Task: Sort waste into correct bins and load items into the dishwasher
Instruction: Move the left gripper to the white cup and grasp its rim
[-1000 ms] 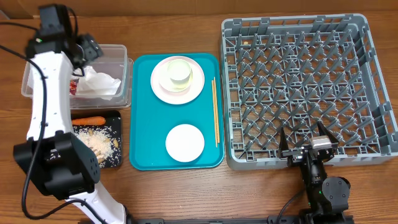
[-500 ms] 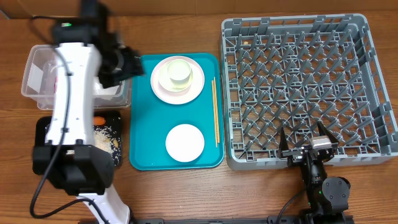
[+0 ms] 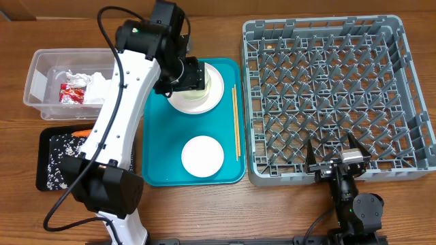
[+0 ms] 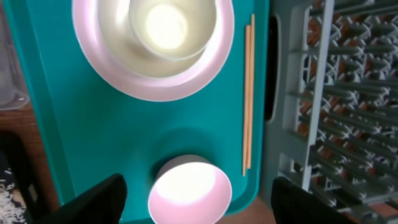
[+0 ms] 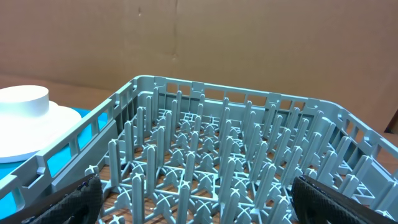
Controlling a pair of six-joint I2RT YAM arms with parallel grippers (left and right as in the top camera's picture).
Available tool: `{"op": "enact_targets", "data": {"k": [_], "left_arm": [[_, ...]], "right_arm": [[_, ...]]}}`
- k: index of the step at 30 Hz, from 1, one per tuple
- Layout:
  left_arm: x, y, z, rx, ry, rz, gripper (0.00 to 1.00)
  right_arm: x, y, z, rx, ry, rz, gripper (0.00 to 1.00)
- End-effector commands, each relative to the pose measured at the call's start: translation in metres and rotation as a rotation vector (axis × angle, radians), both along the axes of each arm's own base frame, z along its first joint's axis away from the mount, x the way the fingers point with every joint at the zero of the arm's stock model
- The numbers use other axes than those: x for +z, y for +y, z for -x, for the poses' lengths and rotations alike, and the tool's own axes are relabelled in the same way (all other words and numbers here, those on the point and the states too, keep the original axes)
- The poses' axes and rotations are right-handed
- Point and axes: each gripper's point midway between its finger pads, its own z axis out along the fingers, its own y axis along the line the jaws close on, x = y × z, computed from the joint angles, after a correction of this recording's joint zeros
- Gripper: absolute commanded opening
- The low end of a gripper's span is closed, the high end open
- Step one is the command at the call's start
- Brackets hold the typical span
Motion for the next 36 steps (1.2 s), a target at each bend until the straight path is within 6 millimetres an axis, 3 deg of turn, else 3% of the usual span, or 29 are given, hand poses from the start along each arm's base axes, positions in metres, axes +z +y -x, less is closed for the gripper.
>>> {"op": "enact_targets", "data": {"k": [1,10,19,31,36], "left_arm": [[0.002,0.016,-0.007,0.105,-0.040,-0.082,0.74],[-0.042,0.013,-0.045,0.172,-0.148,-0.070,0.63],[-0.059,0.021,-0.075,0.268,-0.261,-0.068,0.60],[-0.085,0.037,-0.085,0.312,-0.286,-0.079,0.56],[-0.101,0.033,-0.087,0.274,-0.240,-0.026,0.56]], "right_arm": [[-0.001,0.000,0.000,0.003,-0.007,-0.001,1.00],[-0.001,0.000,0.000,0.002,-0.007,-0.001,1.00],[-0.001,0.000,0.000,0.003,-0.007,-0.001,1.00],[-0.001,0.000,0.000,0.003,-0.007,-0.001,1.00],[-0.001,0.000,0.000,0.002,-0.007,-0.001,1.00]]}}
